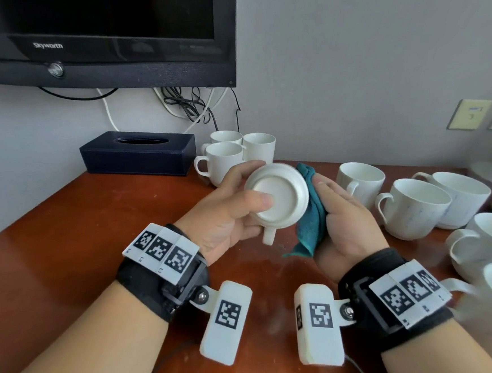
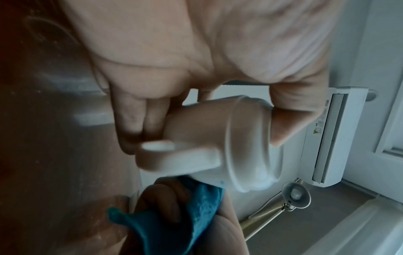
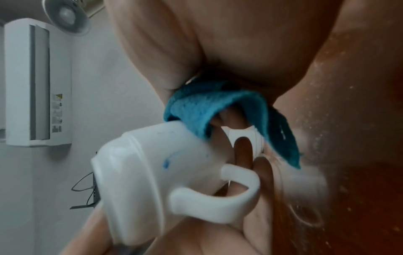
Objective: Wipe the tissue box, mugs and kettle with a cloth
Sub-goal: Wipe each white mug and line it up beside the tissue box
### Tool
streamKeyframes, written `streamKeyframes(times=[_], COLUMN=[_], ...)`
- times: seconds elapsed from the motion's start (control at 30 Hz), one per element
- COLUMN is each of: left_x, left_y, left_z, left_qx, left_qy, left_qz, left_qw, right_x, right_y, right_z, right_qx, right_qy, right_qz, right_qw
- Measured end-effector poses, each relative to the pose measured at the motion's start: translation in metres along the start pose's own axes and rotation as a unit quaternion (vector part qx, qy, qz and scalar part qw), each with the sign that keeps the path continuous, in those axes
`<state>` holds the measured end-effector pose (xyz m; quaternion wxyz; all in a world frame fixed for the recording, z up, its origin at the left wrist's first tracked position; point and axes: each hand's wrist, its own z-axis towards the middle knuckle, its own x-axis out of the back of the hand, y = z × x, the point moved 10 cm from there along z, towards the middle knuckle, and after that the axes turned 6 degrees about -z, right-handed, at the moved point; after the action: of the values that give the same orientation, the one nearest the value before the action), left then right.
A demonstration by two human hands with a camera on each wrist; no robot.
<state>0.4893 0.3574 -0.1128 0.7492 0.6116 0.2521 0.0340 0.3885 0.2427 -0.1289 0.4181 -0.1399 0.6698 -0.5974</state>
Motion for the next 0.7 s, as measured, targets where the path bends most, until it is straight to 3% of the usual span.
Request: streamKeyframes(times=[0.37, 0.5, 0.63, 0.7], left_x=[0.006, 0.020, 0.042, 0.046], left_y=[0.000, 0.000, 0.008, 0.010], left_z=[-0.002, 0.004, 0.004, 0.002], left_qx=[0.011, -0.007, -0.032, -0.028], left_qy=[-0.021, 0.044, 0.148, 0.168], left_qz=[0.160, 0.180, 0.263, 0.287], left_qw=[0.987, 0.983, 0.953, 0.943], right_x=[0.003, -0.002, -0.013, -0.018], right_y=[-0.005, -0.012, -0.015, -0.014], right_z=[-0.003, -0.004, -0.007, -0.008], right_qx=[0.021, 0.053, 0.084, 0.097], right_qy=[-0.001, -0.005, -0.042, -0.057], right_qz=[-0.040, -0.044, -0.058, -0.071], right_qw=[0.999, 0.998, 0.994, 0.991])
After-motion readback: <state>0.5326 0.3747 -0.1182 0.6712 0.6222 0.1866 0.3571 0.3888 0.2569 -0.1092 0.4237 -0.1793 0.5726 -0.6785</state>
